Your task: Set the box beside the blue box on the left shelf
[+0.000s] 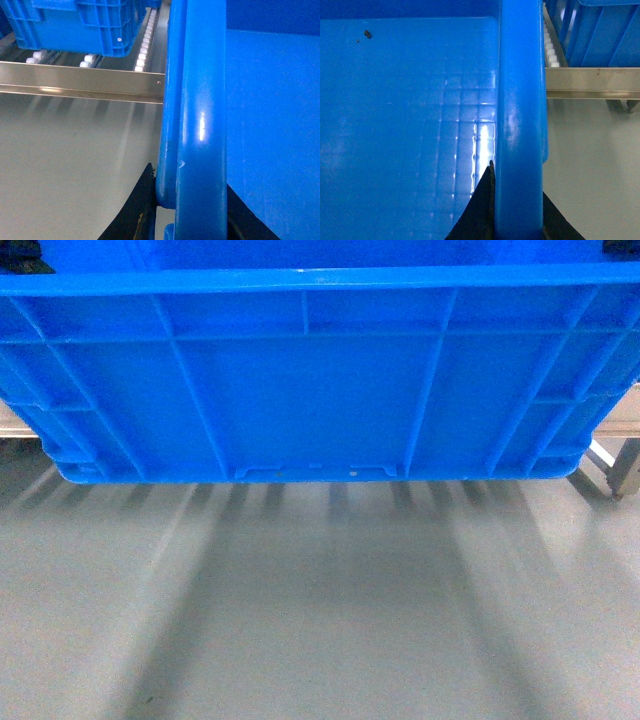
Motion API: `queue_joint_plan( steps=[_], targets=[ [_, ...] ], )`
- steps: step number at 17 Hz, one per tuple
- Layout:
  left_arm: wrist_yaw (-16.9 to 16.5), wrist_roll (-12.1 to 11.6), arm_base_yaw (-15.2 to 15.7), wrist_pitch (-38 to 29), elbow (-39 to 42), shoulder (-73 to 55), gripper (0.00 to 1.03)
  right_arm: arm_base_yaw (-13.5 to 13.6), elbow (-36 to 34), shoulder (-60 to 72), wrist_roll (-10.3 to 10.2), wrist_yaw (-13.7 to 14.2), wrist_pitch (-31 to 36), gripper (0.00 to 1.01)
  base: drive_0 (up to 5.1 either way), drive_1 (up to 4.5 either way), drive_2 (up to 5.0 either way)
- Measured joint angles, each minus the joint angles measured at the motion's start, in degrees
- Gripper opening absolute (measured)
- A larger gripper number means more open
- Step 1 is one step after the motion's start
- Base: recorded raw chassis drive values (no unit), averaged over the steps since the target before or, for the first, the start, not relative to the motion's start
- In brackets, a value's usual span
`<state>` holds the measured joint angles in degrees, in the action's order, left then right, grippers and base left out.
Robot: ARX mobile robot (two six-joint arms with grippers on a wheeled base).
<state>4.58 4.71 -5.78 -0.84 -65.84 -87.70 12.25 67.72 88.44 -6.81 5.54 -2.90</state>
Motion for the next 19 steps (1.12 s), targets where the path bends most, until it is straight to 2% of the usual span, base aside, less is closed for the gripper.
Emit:
queue_joint_plan(
  steps=[2, 19],
  targets=[
    [0.02, 0.0, 0.0, 0.02, 0.0, 0.0, 0.19, 0.0, 0.0, 0.0, 0.0, 0.0, 0.0, 0.08, 0.0, 0.0, 0.0],
    [-0.04, 0.04, 0.0, -0.02, 0.0, 0.07, 0.19, 0.0, 0.02, -0.11, 0.04, 0.0, 0.13, 0.08, 0.1, 4.25, -4.1]
  ],
)
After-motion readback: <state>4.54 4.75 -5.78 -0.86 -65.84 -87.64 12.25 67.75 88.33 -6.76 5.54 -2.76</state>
